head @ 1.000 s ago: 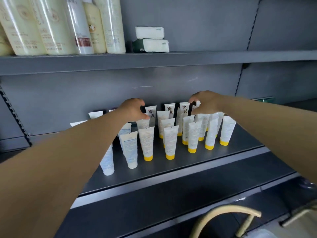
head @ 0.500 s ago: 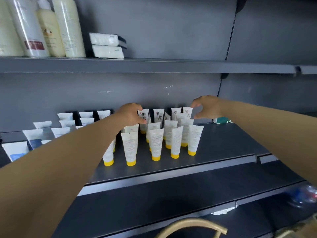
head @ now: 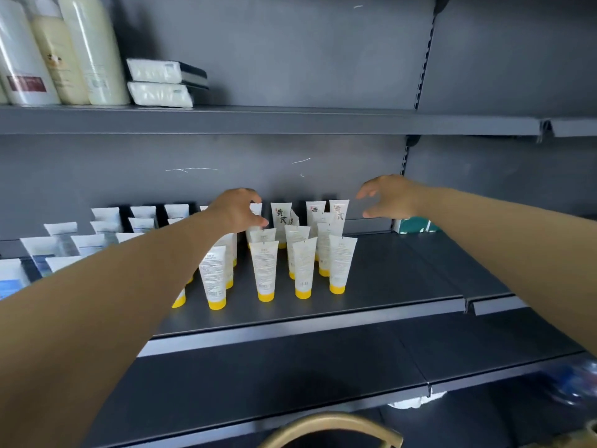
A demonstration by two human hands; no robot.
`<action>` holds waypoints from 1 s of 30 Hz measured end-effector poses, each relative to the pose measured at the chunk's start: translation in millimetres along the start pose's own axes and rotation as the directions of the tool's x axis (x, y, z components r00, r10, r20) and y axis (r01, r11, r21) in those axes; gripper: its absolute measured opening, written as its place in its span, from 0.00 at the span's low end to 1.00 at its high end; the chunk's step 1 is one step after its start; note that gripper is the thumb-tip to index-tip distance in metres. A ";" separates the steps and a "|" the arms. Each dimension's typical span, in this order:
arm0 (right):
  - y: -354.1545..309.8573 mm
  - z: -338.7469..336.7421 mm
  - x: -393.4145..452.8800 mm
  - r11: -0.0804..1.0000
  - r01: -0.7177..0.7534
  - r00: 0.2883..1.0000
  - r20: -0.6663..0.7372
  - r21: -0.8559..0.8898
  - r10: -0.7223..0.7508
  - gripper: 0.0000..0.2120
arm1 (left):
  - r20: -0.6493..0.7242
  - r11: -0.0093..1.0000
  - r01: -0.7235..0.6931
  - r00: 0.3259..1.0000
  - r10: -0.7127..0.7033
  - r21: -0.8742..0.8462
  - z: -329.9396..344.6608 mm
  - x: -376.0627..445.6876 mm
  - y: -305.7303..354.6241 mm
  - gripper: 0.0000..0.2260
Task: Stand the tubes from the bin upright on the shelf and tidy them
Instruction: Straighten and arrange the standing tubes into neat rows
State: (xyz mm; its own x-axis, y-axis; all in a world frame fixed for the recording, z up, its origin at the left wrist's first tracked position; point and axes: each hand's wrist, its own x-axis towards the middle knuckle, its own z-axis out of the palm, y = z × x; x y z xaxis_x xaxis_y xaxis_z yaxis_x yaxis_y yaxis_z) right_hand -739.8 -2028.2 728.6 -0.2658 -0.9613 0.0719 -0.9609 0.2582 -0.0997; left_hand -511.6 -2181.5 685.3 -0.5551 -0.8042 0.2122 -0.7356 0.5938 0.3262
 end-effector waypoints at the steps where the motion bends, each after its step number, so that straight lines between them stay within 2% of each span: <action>1: 3.9 1.9 3.0 1.000 0.005 1.000 -0.006 0.009 -0.005 0.21 | 0.002 1.000 0.006 1.000 -0.006 -0.007 3.6 2.6 2.1 0.24; 5: 25.4 14.7 26.6 1.000 0.027 1.000 0.005 0.010 -0.027 0.22 | 0.029 1.000 0.013 0.999 -0.013 0.003 19.8 20.7 12.1 0.25; 15: 76.3 52.4 130.1 0.989 0.150 0.988 0.042 0.000 -0.150 0.20 | -0.008 0.997 0.024 1.000 -0.023 0.073 60.3 110.7 26.2 0.21; 24: 74.0 79.5 193.4 0.961 0.273 0.959 0.059 0.051 -0.276 0.19 | 0.100 0.959 -0.086 0.993 0.061 0.269 98.5 163.3 31.5 0.20; 30: 68.9 91.7 215.3 0.940 0.331 0.939 0.072 0.085 -0.337 0.19 | 0.116 0.977 -0.069 0.992 0.046 0.202 108.4 179.4 29.6 0.21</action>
State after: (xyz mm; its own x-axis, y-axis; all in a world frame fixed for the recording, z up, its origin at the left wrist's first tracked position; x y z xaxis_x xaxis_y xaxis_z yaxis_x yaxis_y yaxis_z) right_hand -856.1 -2226.2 646.1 0.0796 -0.9964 0.0293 -0.9846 -0.0832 -0.1540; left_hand -675.1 -2305.5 633.2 -0.6297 -0.7677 0.1191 -0.7588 0.6406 0.1176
